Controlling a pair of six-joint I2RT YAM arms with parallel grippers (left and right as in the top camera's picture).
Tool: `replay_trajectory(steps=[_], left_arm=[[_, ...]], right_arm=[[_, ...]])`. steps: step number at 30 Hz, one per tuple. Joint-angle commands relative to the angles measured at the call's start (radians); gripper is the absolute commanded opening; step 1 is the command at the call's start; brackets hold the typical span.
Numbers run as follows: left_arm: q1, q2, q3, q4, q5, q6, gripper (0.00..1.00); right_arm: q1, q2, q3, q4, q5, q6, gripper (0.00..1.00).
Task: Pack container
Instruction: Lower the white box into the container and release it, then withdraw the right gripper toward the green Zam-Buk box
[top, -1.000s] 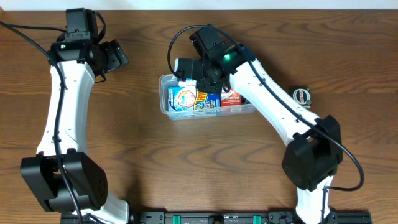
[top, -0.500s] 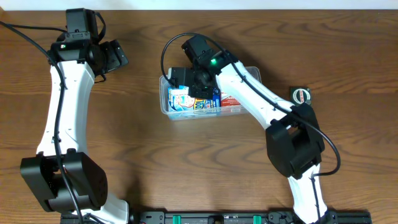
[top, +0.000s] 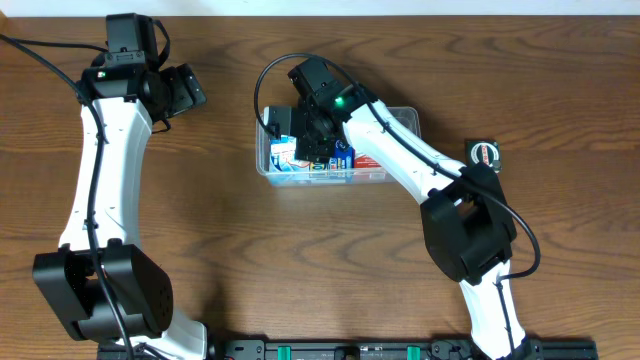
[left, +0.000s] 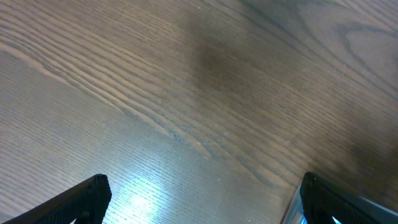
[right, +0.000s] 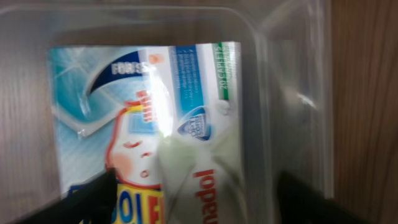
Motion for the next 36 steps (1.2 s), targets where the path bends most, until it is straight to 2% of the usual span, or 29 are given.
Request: replay_trajectory(steps=[1, 3, 7, 12, 15, 19, 21, 23, 26, 28, 32, 36], left_arm=[[0.003, 0.005, 0.004, -0.002, -0.005, -0.002, 0.98], [0.003, 0.005, 0.004, -0.002, -0.005, -0.002, 0.98], [0.003, 0.005, 0.004, -0.002, -0.005, -0.002, 0.98], [0.003, 0.005, 0.004, -0.002, -0.005, -0.002, 0.98], [0.003, 0.005, 0.004, -0.002, -0.005, -0.002, 0.98], [0.003, 0.005, 0.004, -0.002, -0.005, -0.002, 0.98], [0.003, 0.005, 0.004, -0.002, -0.005, -0.002, 0.98], [0.003, 0.005, 0.004, -0.002, -0.005, -0.002, 0.98], [0.003, 0.005, 0.004, -0.002, -0.005, -0.002, 0.98], [0.003, 0.005, 0.004, -0.002, -0.005, -0.002, 0.98], [0.003, 0.005, 0.004, -0.002, -0.005, -0.002, 0.98], [0.003, 0.005, 0.004, -0.002, -0.005, -0.002, 0.98]], right_arm=[[0.007, 0.024, -0.003, 0.008, -0.006, -0.003, 0.88], [0.007, 0.017, -0.003, 0.009, -0.007, 0.005, 0.89], [0.007, -0.046, 0.003, 0.007, -0.007, 0.11, 0.89], [0.004, -0.218, 0.003, -0.017, 0.045, 0.27, 0.86], [-0.004, -0.343, 0.003, -0.069, 0.133, 0.323, 0.83], [-0.055, -0.488, 0.003, -0.157, 0.382, 0.49, 0.74], [-0.112, -0.538, 0.003, -0.225, 0.452, 0.579, 0.75], [-0.191, -0.575, 0.003, -0.309, 0.446, 0.654, 0.8], [-0.35, -0.594, 0.003, -0.432, 0.346, 0.731, 0.84], [-0.456, -0.585, -0.007, -0.482, 0.252, 0.731, 0.84], [-0.631, -0.547, -0.082, -0.468, 0.119, 0.731, 0.88], [-0.735, -0.502, -0.227, -0.341, 0.105, 0.785, 0.95]])
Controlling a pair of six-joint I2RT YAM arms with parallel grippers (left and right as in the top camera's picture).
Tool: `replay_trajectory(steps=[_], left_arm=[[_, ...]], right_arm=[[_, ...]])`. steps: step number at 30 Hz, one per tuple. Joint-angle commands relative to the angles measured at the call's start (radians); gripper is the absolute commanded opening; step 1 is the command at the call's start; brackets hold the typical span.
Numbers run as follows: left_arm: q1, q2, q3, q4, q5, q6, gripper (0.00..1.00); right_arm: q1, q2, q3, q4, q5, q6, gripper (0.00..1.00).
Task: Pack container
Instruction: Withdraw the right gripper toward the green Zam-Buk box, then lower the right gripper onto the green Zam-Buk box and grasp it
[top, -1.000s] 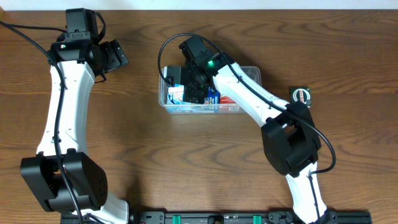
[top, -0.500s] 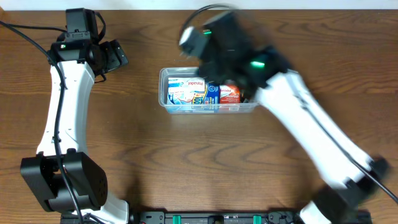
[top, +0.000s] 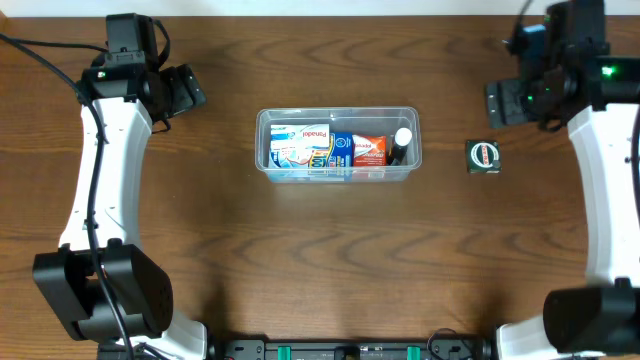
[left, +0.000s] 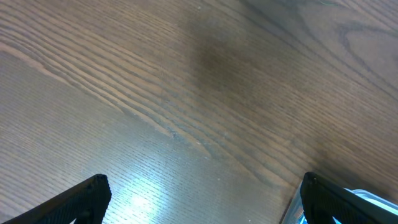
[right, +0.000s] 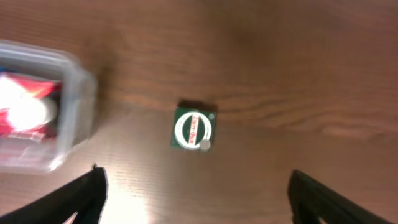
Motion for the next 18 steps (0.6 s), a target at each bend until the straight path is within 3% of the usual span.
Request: replay_trajectory(steps=[1, 7, 18], left_arm=[[0.003, 0.005, 0.004, -0.002, -0.005, -0.002, 0.98], [0.003, 0.005, 0.004, -0.002, -0.005, -0.002, 0.98], [0.003, 0.005, 0.004, -0.002, -0.005, -0.002, 0.98]], right_arm=[[-0.058, 0.048, -0.117, 0.073, -0.068, 0.071, 0.98], [-0.072, 0.125, -0.304, 0.305, -0.069, 0.07, 0.99], [-0.064, 0.253, -0.349, 0.436, -0.12, 0.008, 0.99]])
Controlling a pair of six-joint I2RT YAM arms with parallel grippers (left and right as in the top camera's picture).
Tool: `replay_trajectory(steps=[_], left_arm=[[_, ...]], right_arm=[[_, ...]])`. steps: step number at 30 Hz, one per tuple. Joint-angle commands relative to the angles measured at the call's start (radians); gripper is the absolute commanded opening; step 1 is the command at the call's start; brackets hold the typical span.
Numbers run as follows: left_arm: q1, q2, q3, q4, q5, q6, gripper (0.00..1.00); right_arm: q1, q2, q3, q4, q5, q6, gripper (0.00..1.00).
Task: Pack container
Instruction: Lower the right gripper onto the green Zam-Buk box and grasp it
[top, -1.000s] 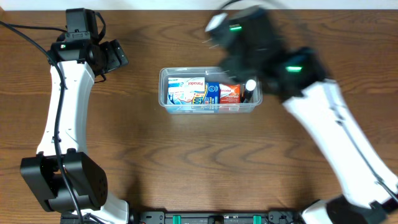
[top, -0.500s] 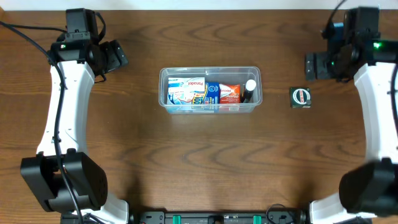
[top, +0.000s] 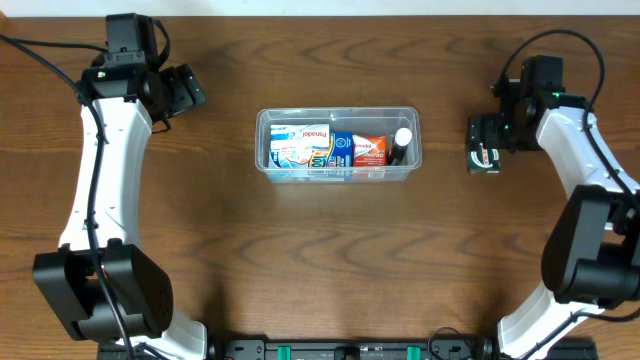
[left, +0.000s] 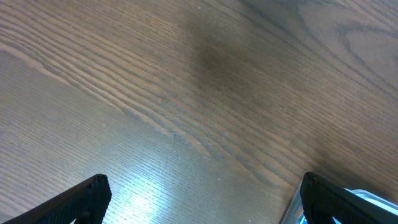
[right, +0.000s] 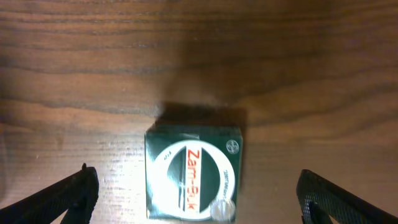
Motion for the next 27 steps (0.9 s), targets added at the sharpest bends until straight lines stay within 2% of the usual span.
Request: replay_trajectory(steps=[1, 19, 27], left_arm=[[0.003, 0.005, 0.004, -0.002, -0.005, -0.002, 0.98], [0.003, 0.005, 0.004, -0.002, -0.005, -0.002, 0.98], [0.003, 0.005, 0.004, -0.002, -0.005, -0.002, 0.98]], right_arm=[[0.006, 0.036, -0.002, 0.007, -0.023, -0.026, 0.99], [0.029, 0.143, -0.003, 0.04, -0.017, 0.003, 0.99], [0.03, 0.158, -0.021, 0.039, 0.067, 0.059, 0.98]])
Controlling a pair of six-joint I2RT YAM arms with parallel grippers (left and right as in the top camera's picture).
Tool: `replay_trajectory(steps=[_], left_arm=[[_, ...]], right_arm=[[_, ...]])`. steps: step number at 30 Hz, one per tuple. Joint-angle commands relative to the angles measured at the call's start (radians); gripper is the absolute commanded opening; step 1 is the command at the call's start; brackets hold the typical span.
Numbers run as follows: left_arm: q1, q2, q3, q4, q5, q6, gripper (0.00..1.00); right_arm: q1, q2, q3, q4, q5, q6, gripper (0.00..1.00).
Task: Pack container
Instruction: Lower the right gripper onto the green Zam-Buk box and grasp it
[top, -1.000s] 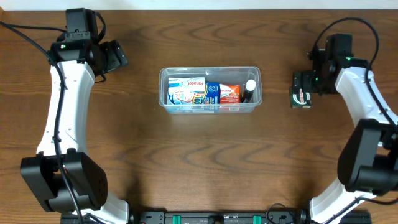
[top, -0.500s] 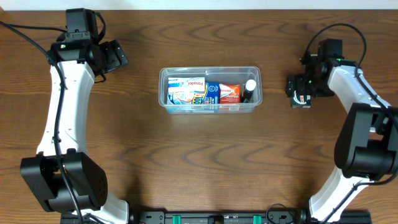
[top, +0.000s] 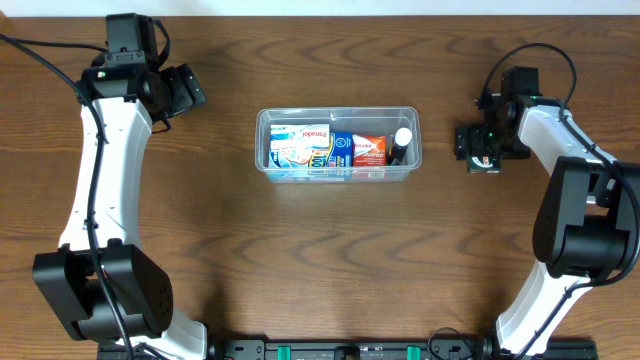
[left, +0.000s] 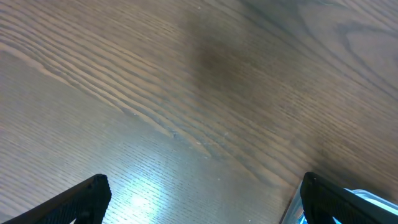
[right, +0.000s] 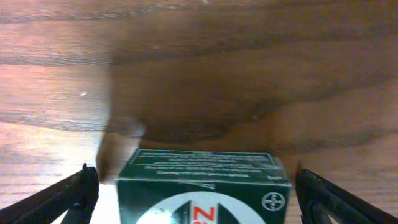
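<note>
A clear plastic container (top: 412, 112) sits mid-table holding a blue-white packet, a Panadol box, a red packet and a small white-capped bottle (top: 402, 140). To its right a dark green Zam-Buk box (top: 486, 164) lies on the table. My right gripper (top: 482, 146) is low over it. In the right wrist view the box (right: 205, 177) sits between the open fingers (right: 74, 199), with a gap on each side; the right gripper (right: 198, 180) holds nothing. My left gripper (top: 190, 88) stands open at the far left, and in its own view the left gripper (left: 205, 183) is over bare wood.
The brown wooden table (top: 320, 260) carries nothing else. A corner of the container (left: 297, 216) peeks in at the lower right of the left wrist view. A black rail (top: 350, 350) runs along the near edge.
My right gripper has come down closer to the green box, which now fills the bottom of the right wrist view between the open fingers. The left arm has not moved.
My right gripper was inside the container's left end, over the packets. Then it was far off at the right with the green box in sight below. Then it hung above the box, and now it is low with its fingers either side of it.
</note>
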Motion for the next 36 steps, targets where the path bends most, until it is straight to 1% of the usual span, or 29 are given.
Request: replay_trajectory(steps=[1, 3, 5, 9, 12, 18, 20, 23, 29, 31, 36], left_arm=[[0.003, 0.005, 0.004, -0.002, -0.005, -0.002, 0.98], [0.003, 0.005, 0.004, -0.002, -0.005, -0.002, 0.98], [0.003, 0.005, 0.004, -0.002, -0.005, -0.002, 0.98], [0.003, 0.005, 0.004, -0.002, -0.005, -0.002, 0.98], [0.003, 0.005, 0.004, -0.002, -0.005, -0.002, 0.98], [0.003, 0.005, 0.004, -0.002, -0.005, -0.002, 0.98], [0.003, 0.005, 0.004, -0.002, -0.005, -0.002, 0.98], [0.003, 0.005, 0.004, -0.002, -0.005, -0.002, 0.98], [0.003, 0.005, 0.004, -0.002, -0.005, -0.002, 0.98], [0.003, 0.005, 0.004, -0.002, -0.005, -0.002, 0.98], [0.003, 0.005, 0.004, -0.002, -0.005, -0.002, 0.98]], right_arm=[[0.006, 0.019, -0.018, -0.004, 0.034, 0.042, 0.96], [0.006, 0.019, -0.018, -0.008, 0.033, 0.058, 0.94], [0.006, 0.019, -0.018, -0.011, 0.033, 0.063, 0.88], [0.006, 0.019, -0.018, -0.011, 0.033, 0.08, 0.81], [0.006, 0.019, -0.018, -0.01, 0.034, 0.08, 0.77], [0.006, 0.019, -0.018, -0.006, 0.034, 0.083, 0.6], [0.006, 0.019, -0.018, -0.006, 0.034, 0.083, 0.57], [0.006, 0.019, -0.016, -0.003, 0.034, 0.083, 0.56], [0.018, -0.018, 0.022, -0.025, 0.034, 0.082, 0.6], [0.032, -0.052, 0.056, -0.053, 0.034, 0.076, 0.6], [0.095, -0.15, 0.218, -0.164, 0.033, 0.055, 0.59]])
